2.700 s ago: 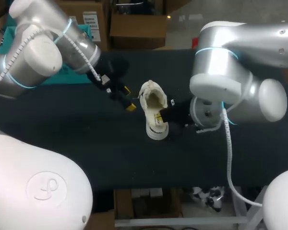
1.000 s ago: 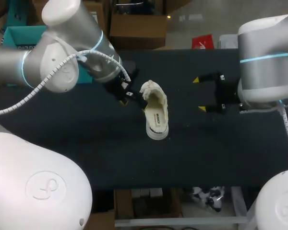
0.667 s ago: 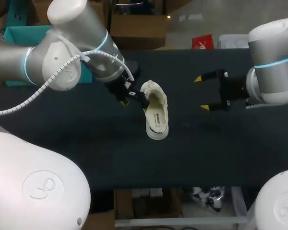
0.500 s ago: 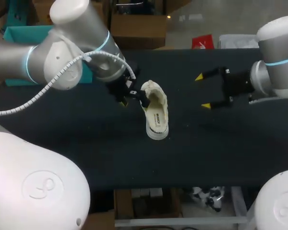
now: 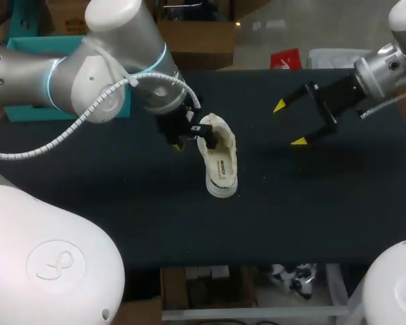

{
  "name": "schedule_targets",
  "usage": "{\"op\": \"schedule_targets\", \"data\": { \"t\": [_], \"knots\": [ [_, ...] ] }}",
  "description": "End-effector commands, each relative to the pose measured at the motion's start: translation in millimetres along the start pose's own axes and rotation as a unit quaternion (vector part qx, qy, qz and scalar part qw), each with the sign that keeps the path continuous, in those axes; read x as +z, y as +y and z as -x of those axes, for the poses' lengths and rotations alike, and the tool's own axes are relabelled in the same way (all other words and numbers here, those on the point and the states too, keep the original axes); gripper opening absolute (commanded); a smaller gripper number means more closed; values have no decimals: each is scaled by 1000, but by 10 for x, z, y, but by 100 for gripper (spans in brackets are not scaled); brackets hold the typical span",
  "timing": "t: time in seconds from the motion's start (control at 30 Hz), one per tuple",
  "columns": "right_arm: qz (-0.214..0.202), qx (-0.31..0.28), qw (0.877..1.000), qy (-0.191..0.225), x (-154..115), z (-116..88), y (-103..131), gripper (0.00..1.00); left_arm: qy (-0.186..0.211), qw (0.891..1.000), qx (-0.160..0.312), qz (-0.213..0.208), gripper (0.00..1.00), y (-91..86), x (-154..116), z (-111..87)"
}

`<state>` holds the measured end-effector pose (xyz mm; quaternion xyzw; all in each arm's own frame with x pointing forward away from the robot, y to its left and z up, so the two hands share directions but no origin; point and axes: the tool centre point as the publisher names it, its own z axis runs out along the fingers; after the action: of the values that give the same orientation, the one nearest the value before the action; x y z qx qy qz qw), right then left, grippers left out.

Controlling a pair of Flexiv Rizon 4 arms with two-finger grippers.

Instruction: Open the shoe tongue, take the insole out of the shoe, put the insole back into the shoe, and pack the shoe into the shoebox

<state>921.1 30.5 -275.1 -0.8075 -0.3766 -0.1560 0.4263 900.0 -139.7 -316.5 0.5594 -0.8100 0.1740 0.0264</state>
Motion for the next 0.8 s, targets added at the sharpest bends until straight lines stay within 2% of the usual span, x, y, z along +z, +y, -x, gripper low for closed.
{"op": "schedule_targets", "data": {
  "t": [0.03, 0.23, 0.57, 0.67, 0.8],
  "knots": [
    [-176, -11, 984, -3, -61, -13, -4, 100, 15, 1000, -3, 12, 100, -94, 212, 33],
    [-105, -28, 994, -4, -77, -22, -133, 100, 28, 999, -23, 20, 100, -149, 305, 31],
    [-21, -28, 999, -1, -42, 32, -269, 100, 31, 999, -35, 27, 100, -257, 356, -14],
    [36, -15, 999, 22, -41, 74, -309, 100, 21, 998, -41, 34, 100, -298, 359, -33],
    [36, -15, 999, 22, -41, 74, -309, 100, 6, 998, -46, 43, 100, -338, 356, -89]
  ]
}}
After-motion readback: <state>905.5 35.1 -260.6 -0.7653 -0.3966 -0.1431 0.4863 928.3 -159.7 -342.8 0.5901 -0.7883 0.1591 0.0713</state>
